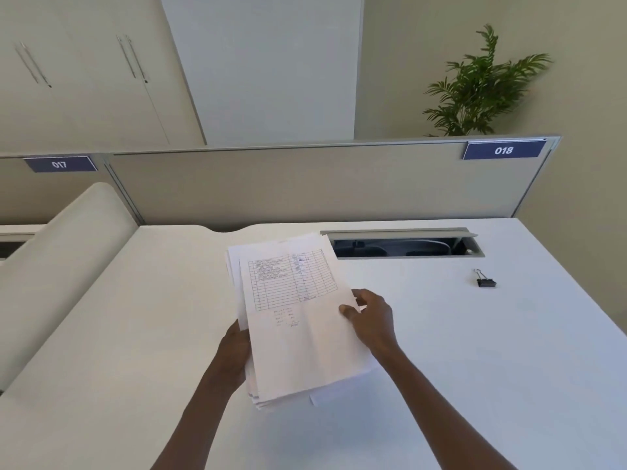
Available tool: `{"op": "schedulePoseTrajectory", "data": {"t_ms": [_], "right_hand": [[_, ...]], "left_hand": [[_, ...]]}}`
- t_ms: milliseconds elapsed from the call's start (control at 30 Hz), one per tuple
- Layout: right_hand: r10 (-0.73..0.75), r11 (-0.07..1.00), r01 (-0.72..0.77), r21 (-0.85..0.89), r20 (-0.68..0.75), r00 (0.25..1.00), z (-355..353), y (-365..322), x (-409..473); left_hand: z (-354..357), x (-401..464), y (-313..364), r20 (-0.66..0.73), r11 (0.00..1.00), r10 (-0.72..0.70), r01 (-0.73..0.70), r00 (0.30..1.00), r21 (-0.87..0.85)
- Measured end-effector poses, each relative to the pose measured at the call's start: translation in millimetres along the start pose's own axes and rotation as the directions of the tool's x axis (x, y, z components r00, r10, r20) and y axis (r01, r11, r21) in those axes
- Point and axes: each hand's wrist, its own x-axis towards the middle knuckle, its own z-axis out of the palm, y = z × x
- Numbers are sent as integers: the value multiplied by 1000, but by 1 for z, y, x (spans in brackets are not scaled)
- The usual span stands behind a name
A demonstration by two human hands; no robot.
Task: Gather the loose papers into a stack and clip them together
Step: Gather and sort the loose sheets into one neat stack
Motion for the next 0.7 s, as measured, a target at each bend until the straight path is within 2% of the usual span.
{"op": "schedulePoseTrajectory", "data": {"t_ms": [67,233,300,400,500,700], "right_hand": [[5,1000,-4,-21,13,1000,7,3,1],[149,946,-189,265,164,975,17,9,9],[152,944,-192,268,163,975,20,11,12],[143,959,-169,230,125,982,24,14,12],[126,971,-141,195,91,988,29,14,13],[116,972,-137,189,118,986,35,15,15]], "left_hand": [[-1,1,4,41,998,-1,3,999,-57],[-1,7,9,137,997,14,-4,991,-77],[-2,11,6,134,997,-14,23,991,-68],[-5,18,3,25,983,-97,100,995,-155],[-11,27,2,61,949,-160,170,985,-267],[-15,32,-7,-20,994,-69,67,997,-81]]}}
